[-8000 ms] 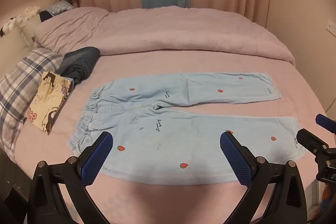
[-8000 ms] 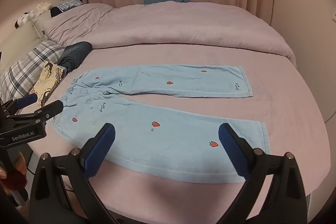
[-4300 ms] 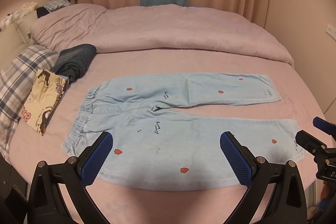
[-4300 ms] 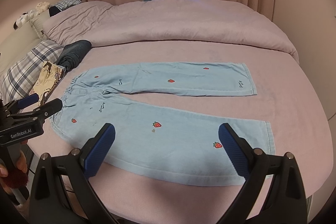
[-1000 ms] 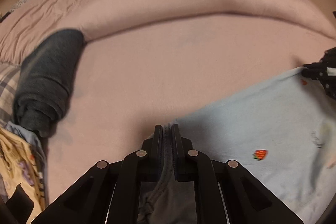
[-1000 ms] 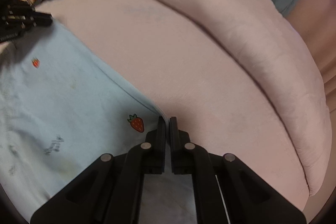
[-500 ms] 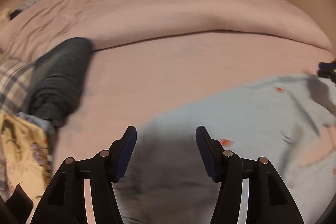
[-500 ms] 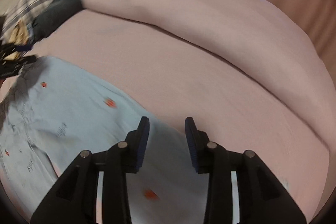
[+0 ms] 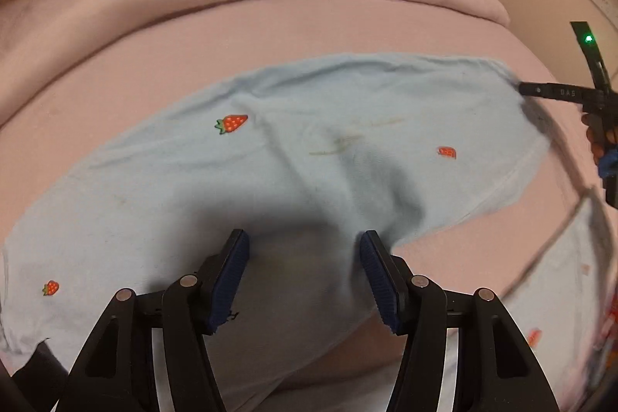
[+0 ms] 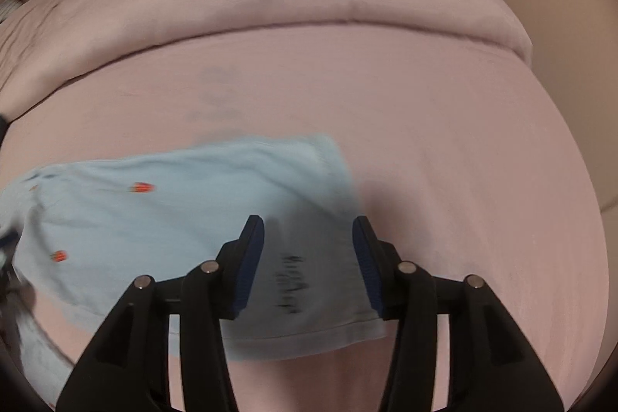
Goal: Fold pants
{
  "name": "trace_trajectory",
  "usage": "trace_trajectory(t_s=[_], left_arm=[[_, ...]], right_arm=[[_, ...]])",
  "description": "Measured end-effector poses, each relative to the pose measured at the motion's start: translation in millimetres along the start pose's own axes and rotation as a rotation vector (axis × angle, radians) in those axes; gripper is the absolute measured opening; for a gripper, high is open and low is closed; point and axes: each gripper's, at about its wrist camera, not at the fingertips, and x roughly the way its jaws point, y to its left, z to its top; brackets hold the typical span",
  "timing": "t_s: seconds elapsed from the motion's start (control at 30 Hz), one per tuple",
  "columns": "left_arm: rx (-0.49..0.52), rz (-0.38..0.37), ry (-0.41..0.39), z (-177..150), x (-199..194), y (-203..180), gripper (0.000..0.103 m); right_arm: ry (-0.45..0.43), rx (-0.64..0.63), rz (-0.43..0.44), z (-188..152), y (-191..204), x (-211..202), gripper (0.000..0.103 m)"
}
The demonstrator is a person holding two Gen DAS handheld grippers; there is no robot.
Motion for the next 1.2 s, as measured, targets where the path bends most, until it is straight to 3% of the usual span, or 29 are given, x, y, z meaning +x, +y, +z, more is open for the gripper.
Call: trace_trajectory(t_s=[0.1,0.17,0.27,0.37,0.47,0.53,0.63,0.73,0.77,0.8,0.83,0.9,0.97,1.03,1.07,1.17,1.2], left_arm=[[-0.016,-0.036,0.009,-8,-6,-5,0.06],[-0.045,-0.076,0.032,-6,-9,4,0.06],[-0.027,-0.061,0.056,-8,-11,-8,0.06],[-0.009,-0.047,0.07,-5,-11,-17,0.06],[0.001,-0.07,0.078,-6,-12,-17,0.061],[0.028,-0.073,0.093,-5,-12,-17,0.063],[0.024,-0.077,0.127,-5,-20,-10,0.063],[0.022,-0.054,0.08,-12,-44,4,0.063],[0.012,-0.037,0.052,-18,-57,15,0.063],[0.0,-0.017,0.043,-19,-60,22,0.064],[-0.03,0.032,0.035,-25,-65,37,0.064],[-0.098,0.077,0.038,-31,-67,61,0.064],[-0.194,0.138,0.037,-42,-67,91,0.064],[-0.26,0.176,0.046,-55,-62,114,0.068],[-0.276,0.159,0.049,-59,-59,118,0.069],[-0.246,0.156,0.023,-64,-59,117,0.07],[-0.243,0.154,0.027,-63,-60,117,0.07]], right_arm=[[0.028,0.082,0.026,0,-22,23,0.049],[0.003,0.11,0.056,1,-28,29,0.046],[-0.02,0.065,0.084,5,-19,28,0.011],[-0.042,0.004,0.042,12,-6,19,0.008],[-0.1,0.025,0.009,19,-17,12,0.008],[-0.089,-0.004,-0.08,24,-19,18,0.009],[0.033,-0.112,-0.197,31,-2,54,0.015],[-0.023,-0.201,-0.37,37,23,47,0.02],[-0.083,-0.204,-0.415,40,34,34,0.02],[-0.128,-0.207,-0.41,38,41,22,0.022],[-0.19,-0.219,-0.355,38,54,6,0.024],[-0.222,-0.235,-0.194,33,75,-12,0.031],[-0.195,-0.249,0.097,27,104,-24,0.029],[-0.164,-0.284,0.244,20,129,-25,0.029],[-0.153,-0.333,0.316,13,151,-25,0.029],[-0.112,-0.438,0.436,-6,196,-18,0.029],[-0.067,-0.496,0.439,-14,214,-5,0.029]])
